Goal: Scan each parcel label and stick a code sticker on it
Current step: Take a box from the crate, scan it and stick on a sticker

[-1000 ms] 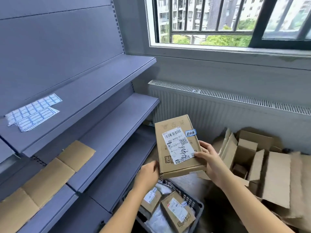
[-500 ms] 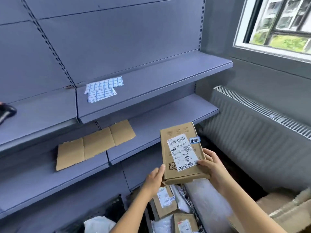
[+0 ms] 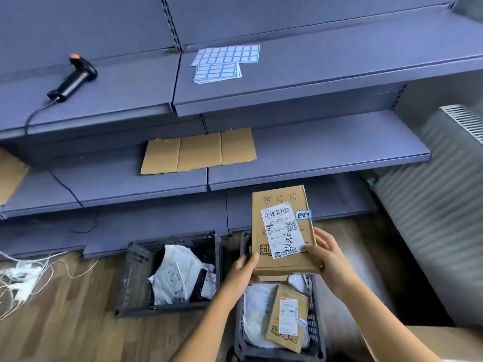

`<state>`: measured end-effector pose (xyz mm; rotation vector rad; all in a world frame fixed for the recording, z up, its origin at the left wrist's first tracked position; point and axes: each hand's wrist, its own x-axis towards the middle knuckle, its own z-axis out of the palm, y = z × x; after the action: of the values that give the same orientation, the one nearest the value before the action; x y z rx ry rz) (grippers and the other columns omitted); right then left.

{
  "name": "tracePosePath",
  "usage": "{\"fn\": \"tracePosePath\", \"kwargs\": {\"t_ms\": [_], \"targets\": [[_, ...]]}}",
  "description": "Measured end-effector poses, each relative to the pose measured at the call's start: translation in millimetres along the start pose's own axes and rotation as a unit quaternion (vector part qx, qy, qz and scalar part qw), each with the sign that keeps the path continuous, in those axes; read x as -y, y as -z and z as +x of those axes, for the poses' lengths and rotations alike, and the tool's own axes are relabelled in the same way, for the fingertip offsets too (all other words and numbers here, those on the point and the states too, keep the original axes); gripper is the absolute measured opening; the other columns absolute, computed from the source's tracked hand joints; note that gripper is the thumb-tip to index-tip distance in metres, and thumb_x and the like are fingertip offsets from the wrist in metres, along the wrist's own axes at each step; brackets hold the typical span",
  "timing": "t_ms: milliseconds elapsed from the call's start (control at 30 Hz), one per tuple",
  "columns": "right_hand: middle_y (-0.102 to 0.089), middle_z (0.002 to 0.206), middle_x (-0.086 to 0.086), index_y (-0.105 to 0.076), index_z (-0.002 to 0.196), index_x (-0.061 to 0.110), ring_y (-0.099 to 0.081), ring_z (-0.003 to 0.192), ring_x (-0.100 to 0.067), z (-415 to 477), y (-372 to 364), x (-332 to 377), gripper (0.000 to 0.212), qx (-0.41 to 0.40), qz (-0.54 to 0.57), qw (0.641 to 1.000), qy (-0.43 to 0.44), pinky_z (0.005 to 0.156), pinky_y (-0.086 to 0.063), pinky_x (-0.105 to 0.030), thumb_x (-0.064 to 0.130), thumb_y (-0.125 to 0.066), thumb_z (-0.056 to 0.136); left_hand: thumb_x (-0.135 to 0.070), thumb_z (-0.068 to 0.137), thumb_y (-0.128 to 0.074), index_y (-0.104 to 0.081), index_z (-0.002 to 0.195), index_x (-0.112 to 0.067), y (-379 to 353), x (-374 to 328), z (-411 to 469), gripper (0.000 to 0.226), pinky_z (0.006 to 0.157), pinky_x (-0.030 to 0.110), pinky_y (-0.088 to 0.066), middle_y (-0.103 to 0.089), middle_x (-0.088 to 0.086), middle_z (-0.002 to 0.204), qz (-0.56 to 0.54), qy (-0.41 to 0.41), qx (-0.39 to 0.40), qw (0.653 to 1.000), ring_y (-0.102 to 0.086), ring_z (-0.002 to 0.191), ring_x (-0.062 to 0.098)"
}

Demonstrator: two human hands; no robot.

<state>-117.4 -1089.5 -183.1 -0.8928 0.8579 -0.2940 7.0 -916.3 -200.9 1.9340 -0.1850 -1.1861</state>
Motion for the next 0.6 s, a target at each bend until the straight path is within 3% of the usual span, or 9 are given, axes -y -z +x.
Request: {"fn": "tracePosePath", "kwargs": {"t_ms": [100,167,267,400,500,600], "targets": [[-0.059,0.120,0.005,-0.051,0.124,0.021,-0.058,0.108,-0.016,10.9,3.0,-26.3,0.037,-0.024,-0.082,0.996,-0.027,0.085,-0.048,-0.034,0.010,-0.059,0.089,-0.046,0.097,-0.040,-0.054,0.118,-0.023,7.3,26.9,11.1,0.034,0.074,0.021,-0.047,-0.063,-0.001,0.107,-0.012,0.021,-0.016,1.000,-0.063,0.081,0.010],[-0.056,0.119,0.001,-0.053,0.121,0.017,-0.054,0.112,-0.018,21.9,7.8,-45.4,0.032,-0.076,-0.127,0.989,-0.016,0.093,-0.043,-0.035,0.015,-0.061,0.090,-0.043,0.098,-0.040,-0.055,0.113,-0.023,9.1,45.0,22.6,0.030,0.070,0.020,-0.045,-0.062,-0.002,0.099,-0.009,0.031,-0.028,0.999,-0.061,0.082,0.012],[-0.060,0.100,-0.010,-0.056,0.092,0.015,-0.056,0.091,-0.021,34.6,12.4,-72.4,0.010,-0.154,-0.131,0.979,-0.012,0.073,-0.040,-0.028,0.007,-0.062,0.089,-0.042,0.098,-0.040,-0.052,0.108,-0.026,9.4,71.8,46.5,0.023,0.063,0.017,-0.043,-0.059,-0.005,0.095,-0.016,0.063,-0.035,0.997,-0.061,0.081,0.012],[-0.054,0.070,-0.010,-0.046,0.073,0.010,-0.048,0.059,-0.015,47.2,27.4,-125.9,0.024,-0.161,-0.128,0.977,-0.063,0.051,-0.035,-0.021,-0.004,-0.056,0.089,-0.034,0.100,-0.041,-0.052,0.096,-0.027,-1.5,119.0,77.7,0.014,0.051,0.008,-0.040,-0.054,-0.003,0.088,-0.002,0.095,-0.022,0.995,-0.055,0.069,0.008],[-0.044,0.053,-0.010,-0.041,0.064,0.007,-0.035,0.036,-0.007,62.1,44.9,-176.6,0.033,-0.168,-0.148,0.969,-0.102,0.035,-0.027,-0.012,-0.016,-0.053,0.085,-0.040,0.099,-0.040,-0.049,0.098,-0.033,-19.2,167.6,106.5,0.012,0.057,0.009,-0.040,-0.056,-0.004,0.092,0.006,0.123,0.001,0.992,-0.055,0.075,0.004],[-0.043,0.039,-0.005,-0.038,0.059,0.005,-0.035,0.035,-0.010,74.2,62.6,-226.0,0.039,-0.174,-0.164,0.962,-0.134,0.034,-0.028,-0.011,-0.024,-0.051,0.082,-0.063,0.090,-0.039,-0.051,0.115,-0.037,-35.3,216.9,135.6,0.038,0.083,0.021,-0.049,-0.059,-0.011,0.098,0.013,0.156,0.010,0.988,-0.060,0.091,0.007]]}}
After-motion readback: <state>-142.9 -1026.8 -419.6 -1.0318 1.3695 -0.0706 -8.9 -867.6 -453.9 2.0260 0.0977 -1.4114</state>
